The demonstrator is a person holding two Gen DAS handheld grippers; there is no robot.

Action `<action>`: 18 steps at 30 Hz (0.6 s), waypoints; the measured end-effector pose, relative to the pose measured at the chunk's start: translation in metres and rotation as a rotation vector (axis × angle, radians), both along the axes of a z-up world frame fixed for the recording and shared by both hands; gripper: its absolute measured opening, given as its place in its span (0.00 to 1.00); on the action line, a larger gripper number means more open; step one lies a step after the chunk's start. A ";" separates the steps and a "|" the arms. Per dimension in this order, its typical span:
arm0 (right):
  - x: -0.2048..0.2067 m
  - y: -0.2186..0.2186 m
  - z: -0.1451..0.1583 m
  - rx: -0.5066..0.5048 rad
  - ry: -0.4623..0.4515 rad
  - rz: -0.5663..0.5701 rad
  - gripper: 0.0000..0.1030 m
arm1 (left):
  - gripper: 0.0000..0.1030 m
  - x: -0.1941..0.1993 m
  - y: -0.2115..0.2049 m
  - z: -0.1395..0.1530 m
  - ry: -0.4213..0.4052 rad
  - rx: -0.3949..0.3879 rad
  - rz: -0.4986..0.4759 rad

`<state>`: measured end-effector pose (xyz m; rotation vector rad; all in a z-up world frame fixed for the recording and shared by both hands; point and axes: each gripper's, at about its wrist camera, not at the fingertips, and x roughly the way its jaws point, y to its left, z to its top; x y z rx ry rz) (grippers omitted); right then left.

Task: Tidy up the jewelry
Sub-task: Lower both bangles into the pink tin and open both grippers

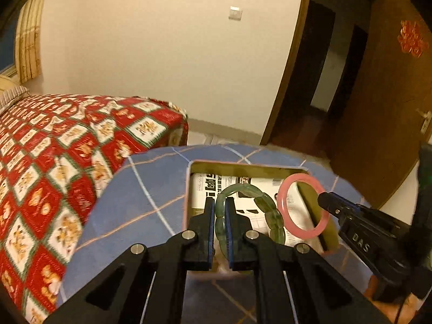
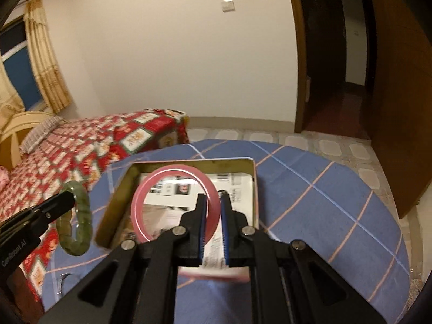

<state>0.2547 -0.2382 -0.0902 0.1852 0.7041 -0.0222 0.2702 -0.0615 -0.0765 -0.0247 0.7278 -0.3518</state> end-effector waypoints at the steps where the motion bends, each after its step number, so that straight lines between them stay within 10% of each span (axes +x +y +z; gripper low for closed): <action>1: 0.005 0.000 -0.005 -0.003 0.011 -0.003 0.12 | 0.06 0.006 -0.006 -0.007 0.012 0.010 -0.003; 18: 0.022 0.004 -0.039 -0.086 0.088 0.018 0.13 | 0.08 0.043 -0.033 -0.048 0.115 0.123 0.040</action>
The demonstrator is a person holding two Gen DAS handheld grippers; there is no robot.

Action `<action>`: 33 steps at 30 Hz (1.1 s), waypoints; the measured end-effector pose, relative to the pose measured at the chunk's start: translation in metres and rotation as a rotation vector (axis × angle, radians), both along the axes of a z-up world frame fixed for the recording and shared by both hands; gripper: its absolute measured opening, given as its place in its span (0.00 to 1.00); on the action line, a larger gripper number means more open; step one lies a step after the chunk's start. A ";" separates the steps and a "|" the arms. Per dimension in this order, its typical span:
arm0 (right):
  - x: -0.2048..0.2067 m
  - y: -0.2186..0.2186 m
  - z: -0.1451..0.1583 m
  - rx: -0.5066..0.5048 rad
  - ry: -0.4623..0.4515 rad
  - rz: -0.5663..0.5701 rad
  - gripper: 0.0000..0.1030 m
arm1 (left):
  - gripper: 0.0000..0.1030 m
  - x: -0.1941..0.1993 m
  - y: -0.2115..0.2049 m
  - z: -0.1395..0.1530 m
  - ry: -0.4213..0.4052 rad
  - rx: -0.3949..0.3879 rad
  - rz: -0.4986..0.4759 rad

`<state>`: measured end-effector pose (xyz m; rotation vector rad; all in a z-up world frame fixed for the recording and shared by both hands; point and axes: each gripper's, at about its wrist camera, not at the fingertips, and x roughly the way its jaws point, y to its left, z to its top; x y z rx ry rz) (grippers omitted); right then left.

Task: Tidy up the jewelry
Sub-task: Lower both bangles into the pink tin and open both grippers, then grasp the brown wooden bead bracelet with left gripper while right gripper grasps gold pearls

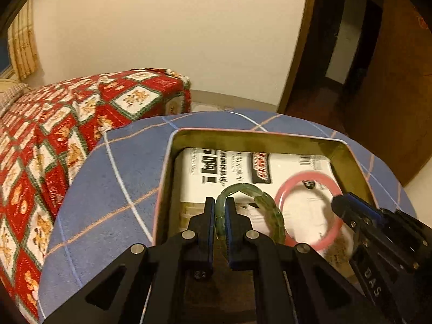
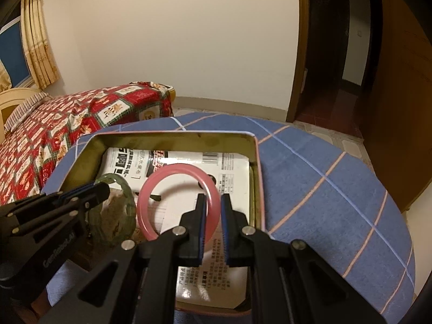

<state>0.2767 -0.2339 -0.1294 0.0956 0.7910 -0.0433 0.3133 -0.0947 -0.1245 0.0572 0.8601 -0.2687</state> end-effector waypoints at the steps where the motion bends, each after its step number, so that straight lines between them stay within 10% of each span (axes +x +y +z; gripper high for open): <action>1: 0.000 0.000 -0.001 0.005 0.008 0.002 0.14 | 0.09 0.001 0.000 0.000 0.011 0.008 0.005; 7: -0.027 -0.006 0.034 0.066 -0.076 -0.004 0.53 | 0.12 -0.016 0.016 0.038 0.033 -0.088 -0.017; 13: -0.076 -0.014 0.064 0.061 -0.147 -0.037 0.53 | 0.66 -0.068 0.062 0.080 -0.096 -0.111 0.060; 33: -0.174 0.022 0.022 0.100 -0.040 0.051 0.53 | 0.67 -0.208 0.143 0.027 -0.069 -0.057 0.244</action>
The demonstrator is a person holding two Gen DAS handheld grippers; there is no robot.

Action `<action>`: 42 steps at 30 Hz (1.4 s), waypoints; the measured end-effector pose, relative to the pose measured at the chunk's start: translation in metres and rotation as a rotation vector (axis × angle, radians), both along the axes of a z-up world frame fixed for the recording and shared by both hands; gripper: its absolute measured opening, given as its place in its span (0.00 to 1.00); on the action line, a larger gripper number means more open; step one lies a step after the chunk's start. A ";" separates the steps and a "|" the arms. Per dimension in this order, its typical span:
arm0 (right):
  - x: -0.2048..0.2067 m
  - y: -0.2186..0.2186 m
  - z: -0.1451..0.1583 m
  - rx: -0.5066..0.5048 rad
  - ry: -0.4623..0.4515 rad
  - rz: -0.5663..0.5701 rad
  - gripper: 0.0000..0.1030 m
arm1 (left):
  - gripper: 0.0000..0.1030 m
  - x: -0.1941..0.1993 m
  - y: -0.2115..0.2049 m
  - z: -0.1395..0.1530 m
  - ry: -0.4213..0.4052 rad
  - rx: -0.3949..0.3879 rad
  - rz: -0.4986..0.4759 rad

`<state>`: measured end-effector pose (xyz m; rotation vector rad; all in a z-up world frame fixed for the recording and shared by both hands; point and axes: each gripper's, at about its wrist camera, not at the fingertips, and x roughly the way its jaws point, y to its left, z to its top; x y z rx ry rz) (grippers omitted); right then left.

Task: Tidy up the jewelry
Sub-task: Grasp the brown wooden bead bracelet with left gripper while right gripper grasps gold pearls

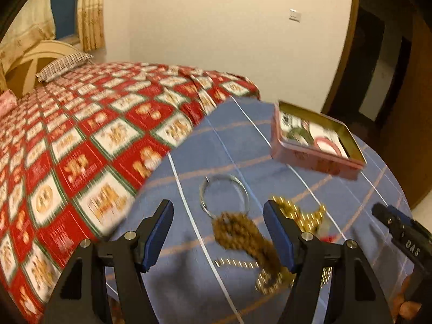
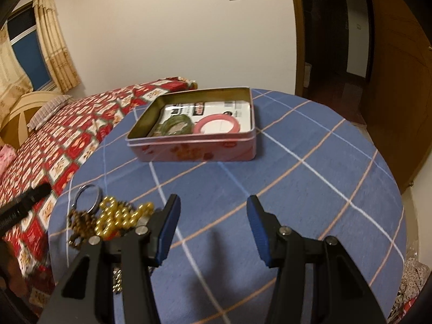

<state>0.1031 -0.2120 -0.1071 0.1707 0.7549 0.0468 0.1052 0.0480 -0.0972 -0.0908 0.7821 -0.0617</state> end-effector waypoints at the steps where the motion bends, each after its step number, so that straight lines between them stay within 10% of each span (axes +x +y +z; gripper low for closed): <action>1: -0.002 0.002 0.000 0.003 0.000 0.006 0.53 | 0.67 -0.003 -0.002 -0.002 0.006 0.003 -0.004; 18: -0.026 0.026 0.001 0.006 -0.012 0.052 0.53 | 0.67 0.013 -0.024 -0.045 0.155 -0.038 0.085; 22: -0.026 0.026 0.001 0.010 -0.010 0.054 0.53 | 0.28 0.013 -0.025 -0.048 0.146 -0.063 0.013; 24: -0.026 0.026 0.002 0.012 -0.011 0.053 0.53 | 0.14 0.012 -0.021 -0.046 0.131 -0.105 -0.021; 42: 0.001 0.070 0.012 0.008 -0.038 0.273 0.49 | 0.13 -0.020 0.023 0.048 -0.209 -0.188 -0.052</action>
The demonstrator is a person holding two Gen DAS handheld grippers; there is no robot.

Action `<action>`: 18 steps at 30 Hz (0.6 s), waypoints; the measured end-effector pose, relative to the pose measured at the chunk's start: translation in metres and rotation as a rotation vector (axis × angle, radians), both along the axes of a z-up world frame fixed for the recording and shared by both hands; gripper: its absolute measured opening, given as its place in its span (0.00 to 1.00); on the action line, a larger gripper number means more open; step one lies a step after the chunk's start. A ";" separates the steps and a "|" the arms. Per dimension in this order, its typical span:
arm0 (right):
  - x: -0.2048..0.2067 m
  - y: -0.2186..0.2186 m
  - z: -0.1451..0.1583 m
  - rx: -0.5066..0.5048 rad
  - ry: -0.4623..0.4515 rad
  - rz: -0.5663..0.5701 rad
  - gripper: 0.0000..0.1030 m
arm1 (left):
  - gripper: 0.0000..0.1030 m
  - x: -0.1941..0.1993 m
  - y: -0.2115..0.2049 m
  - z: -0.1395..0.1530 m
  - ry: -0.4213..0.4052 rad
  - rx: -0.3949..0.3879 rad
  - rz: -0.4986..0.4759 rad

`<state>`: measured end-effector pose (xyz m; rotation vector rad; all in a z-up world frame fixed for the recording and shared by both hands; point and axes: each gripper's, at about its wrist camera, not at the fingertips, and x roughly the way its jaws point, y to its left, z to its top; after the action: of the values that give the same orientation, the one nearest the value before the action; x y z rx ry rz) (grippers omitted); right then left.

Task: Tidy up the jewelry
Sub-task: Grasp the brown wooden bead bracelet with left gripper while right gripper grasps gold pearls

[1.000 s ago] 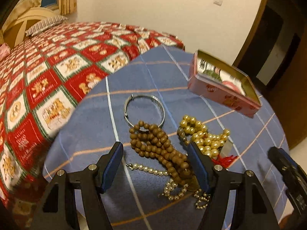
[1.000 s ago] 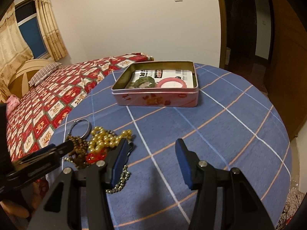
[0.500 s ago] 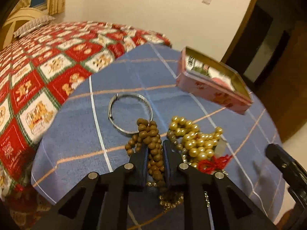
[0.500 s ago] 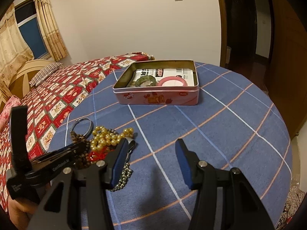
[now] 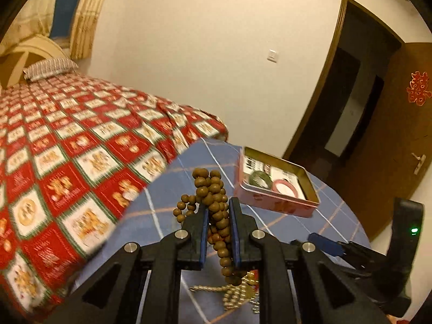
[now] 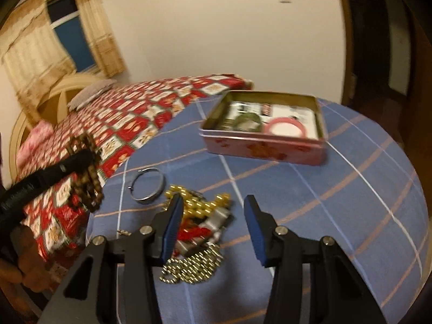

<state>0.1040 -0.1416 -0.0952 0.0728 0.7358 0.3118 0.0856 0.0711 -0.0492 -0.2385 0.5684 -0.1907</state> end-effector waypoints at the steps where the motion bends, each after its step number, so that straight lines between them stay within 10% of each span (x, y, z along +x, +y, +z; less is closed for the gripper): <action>1: 0.007 0.010 -0.003 -0.018 0.005 0.033 0.49 | 0.13 0.000 0.002 0.000 -0.002 0.006 0.007; 11: 0.052 0.051 -0.057 -0.153 0.170 0.097 0.37 | 0.13 0.001 0.026 -0.005 0.019 0.011 0.056; 18: 0.047 0.017 -0.036 0.013 0.168 0.059 0.23 | 0.13 0.005 0.026 -0.012 0.034 -0.009 0.053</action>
<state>0.1508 -0.1245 -0.1315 0.0907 0.9039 0.3703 0.0904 0.0975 -0.0610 -0.2657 0.5939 -0.1383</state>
